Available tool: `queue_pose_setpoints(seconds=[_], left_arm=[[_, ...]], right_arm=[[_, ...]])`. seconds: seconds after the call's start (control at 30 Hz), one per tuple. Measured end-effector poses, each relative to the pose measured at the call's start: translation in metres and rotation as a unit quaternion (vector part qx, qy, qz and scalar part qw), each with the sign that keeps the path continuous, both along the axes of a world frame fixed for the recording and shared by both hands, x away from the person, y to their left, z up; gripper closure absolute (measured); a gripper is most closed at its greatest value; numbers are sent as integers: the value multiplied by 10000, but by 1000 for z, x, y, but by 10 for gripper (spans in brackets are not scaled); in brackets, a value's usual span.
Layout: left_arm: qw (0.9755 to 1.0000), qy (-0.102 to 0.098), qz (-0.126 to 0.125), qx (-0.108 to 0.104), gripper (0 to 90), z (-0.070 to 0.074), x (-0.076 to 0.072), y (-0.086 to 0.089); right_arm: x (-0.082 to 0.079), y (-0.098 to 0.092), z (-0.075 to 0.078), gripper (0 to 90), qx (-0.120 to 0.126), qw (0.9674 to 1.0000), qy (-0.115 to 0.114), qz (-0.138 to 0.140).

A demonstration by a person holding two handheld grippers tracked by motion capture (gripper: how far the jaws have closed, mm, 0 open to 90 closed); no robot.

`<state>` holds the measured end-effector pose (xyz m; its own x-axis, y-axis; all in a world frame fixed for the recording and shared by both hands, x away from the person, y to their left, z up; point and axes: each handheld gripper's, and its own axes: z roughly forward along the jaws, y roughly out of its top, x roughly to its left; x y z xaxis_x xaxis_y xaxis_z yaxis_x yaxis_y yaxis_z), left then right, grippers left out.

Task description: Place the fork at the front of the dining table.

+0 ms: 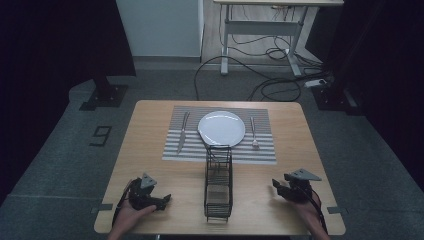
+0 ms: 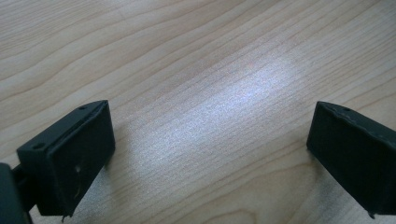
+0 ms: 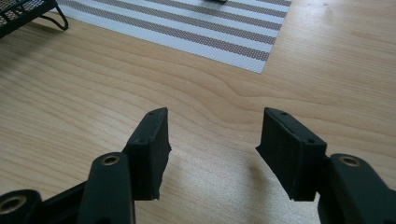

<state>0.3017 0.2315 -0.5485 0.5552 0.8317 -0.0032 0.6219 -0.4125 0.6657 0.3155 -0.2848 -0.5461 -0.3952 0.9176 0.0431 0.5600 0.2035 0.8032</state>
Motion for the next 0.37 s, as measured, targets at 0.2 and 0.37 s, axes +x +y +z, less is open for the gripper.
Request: queue_pose_setpoints(seconds=[0.2, 0.37], left_arm=[[10000, 1, -1, 0, 7, 0, 0, 0], [10000, 6, -17, 1, 5, 0, 0, 0]], right_arm=[[2, 0, -2, 415, -25, 10000, 30, -48], [3, 1, -3, 410, -111, 9999, 32, -46]])
